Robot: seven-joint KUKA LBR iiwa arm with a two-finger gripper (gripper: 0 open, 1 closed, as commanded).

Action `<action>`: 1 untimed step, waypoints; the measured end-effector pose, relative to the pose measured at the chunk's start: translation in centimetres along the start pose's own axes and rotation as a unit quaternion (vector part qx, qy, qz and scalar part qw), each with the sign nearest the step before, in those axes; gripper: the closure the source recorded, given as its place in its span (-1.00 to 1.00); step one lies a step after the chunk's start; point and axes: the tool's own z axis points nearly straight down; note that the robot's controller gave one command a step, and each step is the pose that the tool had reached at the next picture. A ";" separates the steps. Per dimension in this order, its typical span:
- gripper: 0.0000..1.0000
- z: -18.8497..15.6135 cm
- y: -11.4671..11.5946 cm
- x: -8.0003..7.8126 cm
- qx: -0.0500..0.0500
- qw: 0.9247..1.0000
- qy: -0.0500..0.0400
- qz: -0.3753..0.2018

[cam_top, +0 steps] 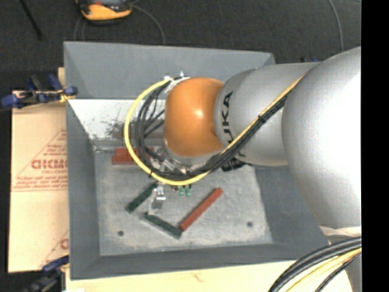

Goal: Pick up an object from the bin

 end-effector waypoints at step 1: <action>1.00 5.9 3.2 -3.0 -0.003 0.995 0.002 -0.101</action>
Offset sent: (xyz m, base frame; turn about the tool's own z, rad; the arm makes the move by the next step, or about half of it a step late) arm 0.0000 0.0000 0.0000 0.0000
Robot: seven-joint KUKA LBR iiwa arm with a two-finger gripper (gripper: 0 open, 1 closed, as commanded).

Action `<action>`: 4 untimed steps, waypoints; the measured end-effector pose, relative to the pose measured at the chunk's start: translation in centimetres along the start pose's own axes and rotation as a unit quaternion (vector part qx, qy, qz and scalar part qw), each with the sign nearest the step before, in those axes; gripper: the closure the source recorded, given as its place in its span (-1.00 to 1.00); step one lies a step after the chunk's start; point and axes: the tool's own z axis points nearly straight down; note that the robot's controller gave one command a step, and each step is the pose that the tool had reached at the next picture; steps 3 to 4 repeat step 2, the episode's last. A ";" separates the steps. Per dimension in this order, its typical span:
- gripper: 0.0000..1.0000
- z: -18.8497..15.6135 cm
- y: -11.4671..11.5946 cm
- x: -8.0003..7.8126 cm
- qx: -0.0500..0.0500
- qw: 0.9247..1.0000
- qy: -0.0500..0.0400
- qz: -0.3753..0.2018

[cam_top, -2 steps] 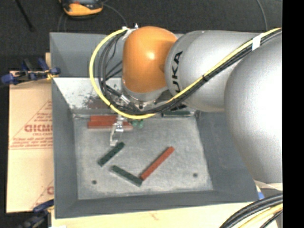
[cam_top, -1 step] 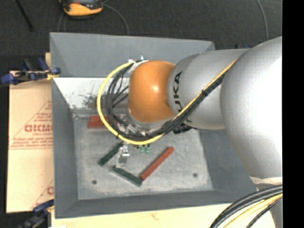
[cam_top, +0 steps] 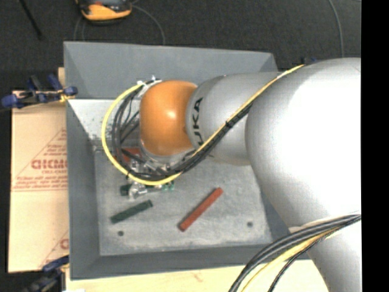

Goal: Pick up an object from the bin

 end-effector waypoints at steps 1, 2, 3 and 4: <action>1.00 0.0 0.0 0.0 0.000 1.000 0.000 0.000; 1.00 -15.2 -1.3 -0.6 0.003 1.000 -0.001 -0.009; 1.00 -15.2 -1.3 -0.6 0.003 1.000 -0.001 -0.009; 1.00 -15.2 -1.3 -0.6 0.003 1.000 -0.001 -0.009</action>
Offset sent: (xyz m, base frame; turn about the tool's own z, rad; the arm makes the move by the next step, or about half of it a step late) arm 0.0046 -0.0109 0.1494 -0.0208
